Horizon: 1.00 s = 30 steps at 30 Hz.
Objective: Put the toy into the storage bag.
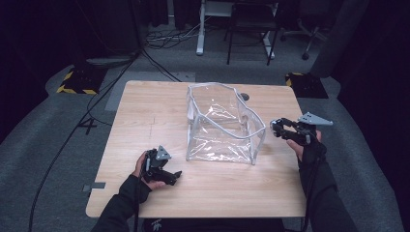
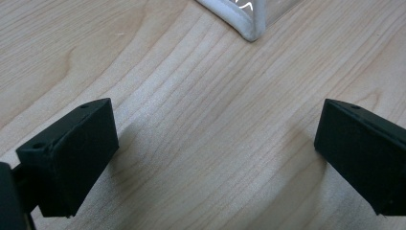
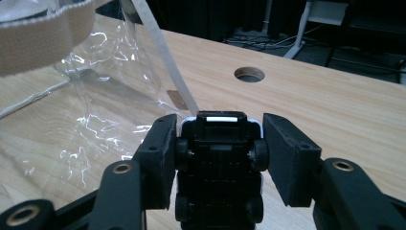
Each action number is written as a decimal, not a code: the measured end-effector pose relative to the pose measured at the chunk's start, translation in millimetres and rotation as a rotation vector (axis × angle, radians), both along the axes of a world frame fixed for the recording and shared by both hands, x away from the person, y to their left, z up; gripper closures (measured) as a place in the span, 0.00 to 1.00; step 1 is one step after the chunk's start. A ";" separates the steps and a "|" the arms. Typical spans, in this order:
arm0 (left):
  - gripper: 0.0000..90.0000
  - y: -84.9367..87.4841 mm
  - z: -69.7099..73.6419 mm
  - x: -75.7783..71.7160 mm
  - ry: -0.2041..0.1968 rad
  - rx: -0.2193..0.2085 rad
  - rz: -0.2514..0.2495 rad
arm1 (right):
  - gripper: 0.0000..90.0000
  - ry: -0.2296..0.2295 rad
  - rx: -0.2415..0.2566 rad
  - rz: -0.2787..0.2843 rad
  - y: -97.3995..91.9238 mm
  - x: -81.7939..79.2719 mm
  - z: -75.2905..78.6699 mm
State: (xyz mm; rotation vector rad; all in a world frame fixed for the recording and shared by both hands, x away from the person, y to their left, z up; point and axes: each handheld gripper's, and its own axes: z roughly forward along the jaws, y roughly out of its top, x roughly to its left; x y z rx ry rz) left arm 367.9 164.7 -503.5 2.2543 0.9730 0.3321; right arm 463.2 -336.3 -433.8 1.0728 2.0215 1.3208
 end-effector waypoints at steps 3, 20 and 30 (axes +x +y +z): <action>0.02 0.1 0.2 -0.5 0.000 0.003 0.008 | 0.54 -0.008 0.012 -0.005 -2.3 1.0 7.0; 0.01 -3.6 0.5 3.3 0.003 0.002 0.007 | 0.54 -0.073 -0.009 -0.011 2.3 3.8 51.0; 0.05 -23.4 0.8 17.7 -0.016 0.000 -0.010 | 0.54 -0.100 -0.002 0.008 14.4 7.6 75.5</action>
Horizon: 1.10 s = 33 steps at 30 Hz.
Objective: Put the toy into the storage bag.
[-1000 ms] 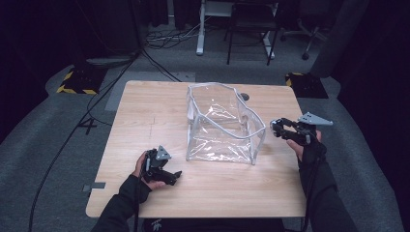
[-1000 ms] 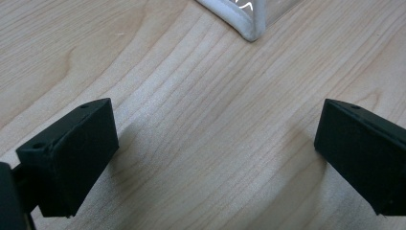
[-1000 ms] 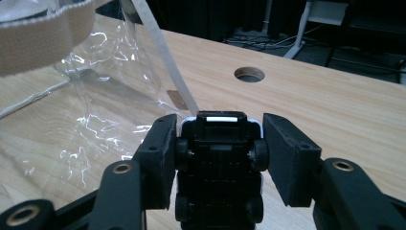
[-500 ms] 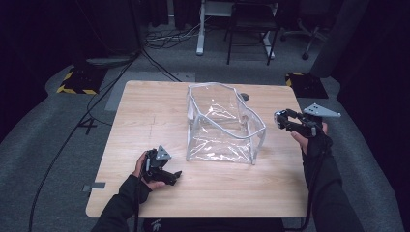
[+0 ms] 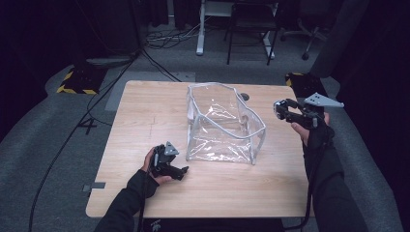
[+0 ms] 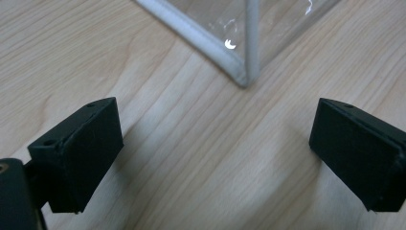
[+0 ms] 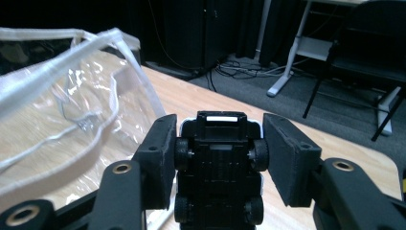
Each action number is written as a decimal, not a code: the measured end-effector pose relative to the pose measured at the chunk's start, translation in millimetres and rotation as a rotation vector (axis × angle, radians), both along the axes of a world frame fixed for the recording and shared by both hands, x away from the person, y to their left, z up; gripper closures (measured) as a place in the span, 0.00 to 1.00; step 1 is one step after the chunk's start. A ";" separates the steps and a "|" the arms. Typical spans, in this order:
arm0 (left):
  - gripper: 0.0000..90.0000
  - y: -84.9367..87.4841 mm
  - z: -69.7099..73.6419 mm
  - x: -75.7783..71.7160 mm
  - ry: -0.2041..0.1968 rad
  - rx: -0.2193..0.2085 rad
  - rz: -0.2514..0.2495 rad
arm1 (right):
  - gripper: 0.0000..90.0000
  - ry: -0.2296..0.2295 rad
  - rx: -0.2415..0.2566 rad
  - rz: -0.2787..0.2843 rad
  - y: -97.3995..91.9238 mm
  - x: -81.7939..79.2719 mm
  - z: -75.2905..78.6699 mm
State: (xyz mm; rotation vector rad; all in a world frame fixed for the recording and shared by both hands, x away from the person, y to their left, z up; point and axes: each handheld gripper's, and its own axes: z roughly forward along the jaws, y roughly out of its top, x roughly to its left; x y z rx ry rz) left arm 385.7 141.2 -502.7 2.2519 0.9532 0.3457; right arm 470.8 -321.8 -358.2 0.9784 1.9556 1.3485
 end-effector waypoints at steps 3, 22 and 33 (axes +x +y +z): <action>0.05 -12.6 0.6 9.0 0.013 -0.001 -0.010 | 0.54 -0.005 0.000 0.009 4.6 0.5 8.7; 0.07 -65.0 0.5 42.0 0.019 -0.016 -0.105 | 0.54 -0.053 -0.005 0.044 23.7 0.2 38.8; 0.07 -64.4 0.7 40.4 0.018 -0.017 -0.115 | 0.54 -0.078 -0.013 0.103 43.6 -3.3 56.1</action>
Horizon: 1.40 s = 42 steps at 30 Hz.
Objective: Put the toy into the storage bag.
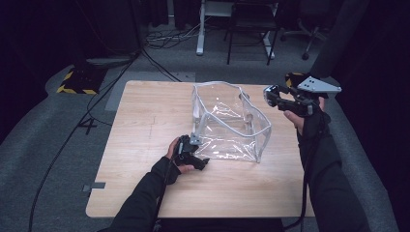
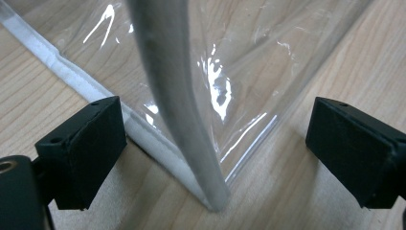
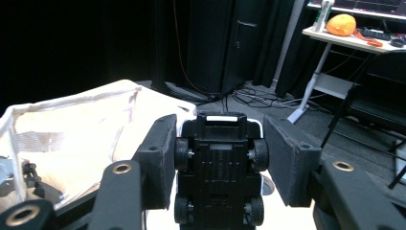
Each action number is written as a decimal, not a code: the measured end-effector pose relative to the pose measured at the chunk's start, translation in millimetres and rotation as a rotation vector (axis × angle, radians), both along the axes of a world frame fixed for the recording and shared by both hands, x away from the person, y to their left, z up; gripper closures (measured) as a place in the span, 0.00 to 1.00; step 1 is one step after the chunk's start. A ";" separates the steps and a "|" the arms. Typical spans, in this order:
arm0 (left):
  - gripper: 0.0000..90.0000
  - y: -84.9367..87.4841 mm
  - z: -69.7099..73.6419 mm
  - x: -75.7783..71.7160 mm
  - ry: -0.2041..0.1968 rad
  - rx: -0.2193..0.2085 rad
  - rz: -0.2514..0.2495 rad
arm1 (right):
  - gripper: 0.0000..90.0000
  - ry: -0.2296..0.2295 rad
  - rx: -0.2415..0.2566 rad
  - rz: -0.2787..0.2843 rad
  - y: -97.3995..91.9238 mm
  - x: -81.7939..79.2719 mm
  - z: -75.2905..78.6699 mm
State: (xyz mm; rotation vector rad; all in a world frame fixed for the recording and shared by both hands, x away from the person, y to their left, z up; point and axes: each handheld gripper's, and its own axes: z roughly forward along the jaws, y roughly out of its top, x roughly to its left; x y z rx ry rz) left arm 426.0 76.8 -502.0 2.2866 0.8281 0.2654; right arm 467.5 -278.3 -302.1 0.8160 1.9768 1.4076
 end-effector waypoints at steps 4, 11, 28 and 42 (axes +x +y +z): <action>0.07 4.9 -0.1 -4.8 0.001 0.002 -0.012 | 0.54 -0.005 0.005 0.018 9.6 -0.2 3.5; 0.07 15.6 0.7 -15.8 0.000 0.021 -0.018 | 0.54 -0.009 -0.017 0.051 24.1 -1.0 5.7; 0.07 58.2 -0.5 -47.2 -0.012 0.009 -0.012 | 0.54 0.033 -0.052 0.124 51.3 1.6 -3.5; 0.07 88.8 -0.8 -66.6 -0.016 0.013 0.010 | 0.54 0.055 -0.090 0.159 65.6 2.9 -8.9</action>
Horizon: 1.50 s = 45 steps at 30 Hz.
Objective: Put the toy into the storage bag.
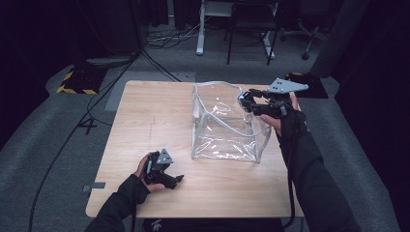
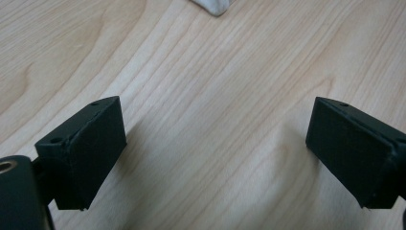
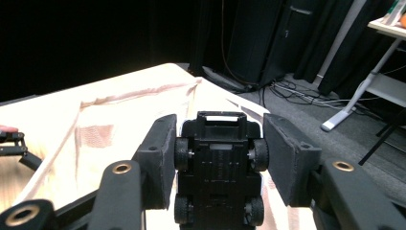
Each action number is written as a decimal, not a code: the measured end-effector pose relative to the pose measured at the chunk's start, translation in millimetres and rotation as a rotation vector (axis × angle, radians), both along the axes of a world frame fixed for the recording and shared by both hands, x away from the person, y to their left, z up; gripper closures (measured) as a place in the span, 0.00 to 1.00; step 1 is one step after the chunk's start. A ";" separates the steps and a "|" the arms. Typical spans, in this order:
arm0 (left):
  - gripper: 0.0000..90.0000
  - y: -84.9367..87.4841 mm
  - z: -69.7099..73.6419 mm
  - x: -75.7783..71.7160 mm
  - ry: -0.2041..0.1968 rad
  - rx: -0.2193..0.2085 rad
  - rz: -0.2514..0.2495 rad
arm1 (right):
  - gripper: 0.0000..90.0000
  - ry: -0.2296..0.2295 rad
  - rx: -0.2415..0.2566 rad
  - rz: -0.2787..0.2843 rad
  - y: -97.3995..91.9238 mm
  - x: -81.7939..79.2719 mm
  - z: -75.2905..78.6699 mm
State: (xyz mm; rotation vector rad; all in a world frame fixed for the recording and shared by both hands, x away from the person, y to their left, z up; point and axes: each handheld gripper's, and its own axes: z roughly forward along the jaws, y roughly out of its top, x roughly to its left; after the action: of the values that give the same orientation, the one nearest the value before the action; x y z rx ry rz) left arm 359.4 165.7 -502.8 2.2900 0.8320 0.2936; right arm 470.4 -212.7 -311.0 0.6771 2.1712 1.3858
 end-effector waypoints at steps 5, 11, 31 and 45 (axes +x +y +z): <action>0.07 4.9 0.3 -3.2 0.013 0.003 0.019 | 0.54 0.017 -0.050 0.019 10.0 -2.7 0.3; 0.07 4.9 0.4 -3.1 0.014 0.003 0.019 | 0.53 0.070 -0.125 0.052 16.0 -4.3 -0.2; 0.07 4.8 0.0 -2.1 0.011 -0.004 0.002 | 0.53 0.163 -0.272 0.071 17.2 -3.4 -8.8; 0.07 4.8 0.0 -2.2 0.013 -0.003 0.005 | 0.53 0.194 -0.338 0.101 10.7 -5.0 -8.8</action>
State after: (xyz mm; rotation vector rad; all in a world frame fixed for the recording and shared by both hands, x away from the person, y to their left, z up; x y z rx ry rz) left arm 357.2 170.5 -502.7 2.2897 0.8439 0.2798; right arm 465.4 -202.1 -319.8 0.5995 2.5438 0.9944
